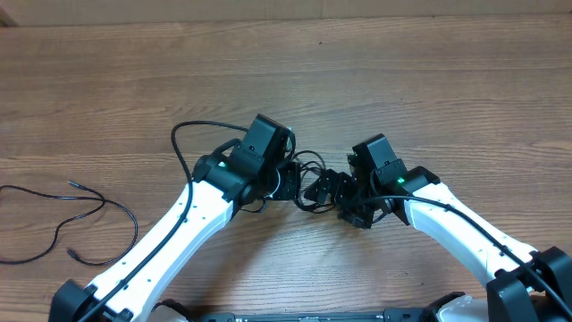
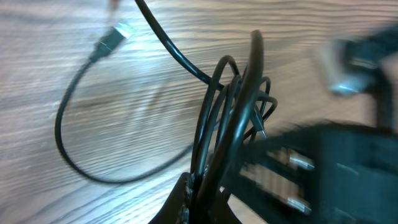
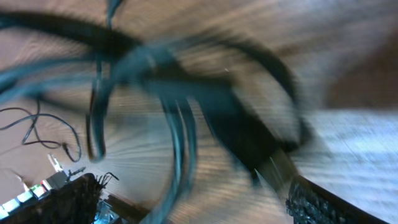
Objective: Untangle cables
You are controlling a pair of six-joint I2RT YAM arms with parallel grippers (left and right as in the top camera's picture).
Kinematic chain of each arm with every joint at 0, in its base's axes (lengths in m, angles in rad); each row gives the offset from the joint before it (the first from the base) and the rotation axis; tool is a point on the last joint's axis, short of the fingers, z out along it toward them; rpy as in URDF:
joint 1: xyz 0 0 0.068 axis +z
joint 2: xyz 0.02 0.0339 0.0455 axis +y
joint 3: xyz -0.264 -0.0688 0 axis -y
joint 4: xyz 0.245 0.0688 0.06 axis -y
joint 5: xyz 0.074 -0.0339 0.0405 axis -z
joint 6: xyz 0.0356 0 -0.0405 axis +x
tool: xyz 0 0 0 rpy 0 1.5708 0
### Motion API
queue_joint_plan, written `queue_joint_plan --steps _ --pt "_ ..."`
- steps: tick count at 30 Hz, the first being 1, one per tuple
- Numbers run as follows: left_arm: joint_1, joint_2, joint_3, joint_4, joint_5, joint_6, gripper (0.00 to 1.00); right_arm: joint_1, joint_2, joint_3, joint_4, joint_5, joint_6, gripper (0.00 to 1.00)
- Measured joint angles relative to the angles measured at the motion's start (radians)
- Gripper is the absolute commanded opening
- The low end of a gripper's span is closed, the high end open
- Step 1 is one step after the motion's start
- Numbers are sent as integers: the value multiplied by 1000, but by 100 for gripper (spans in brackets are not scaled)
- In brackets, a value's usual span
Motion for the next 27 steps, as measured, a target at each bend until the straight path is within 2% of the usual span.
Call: queue_joint_plan --steps 3,4,8,16,21,22,23,25,26,27 --pt "3 -62 29 1 58 24 4 0 0 0 27 13 3 74" --pt "8 -85 34 1 72 27 4 0 0 0 29 25 6 64" --pt "43 -162 35 -5 97 54 4 3 0 0 13 67 5 47" --pt "235 -201 35 -104 65 61 4 19 0 11 -33 95 3 45" --pt "435 -211 38 -157 27 45 4 7 1 -3 -69 159 5 44" --pt "468 -216 39 -168 13 40 4 5 1 -4 -69 168 4 39" --pt "475 -218 40 -175 10 37 4 5 1 -5 -59 166 3 27" --pt "474 -219 40 -186 22 30 4 5 1 -6 0 118 -22 16" --pt "467 -219 40 -186 26 30 4 5 1 -6 44 72 -56 5" --pt "459 -219 40 -186 29 29 4 5 1 -5 65 44 -61 4"
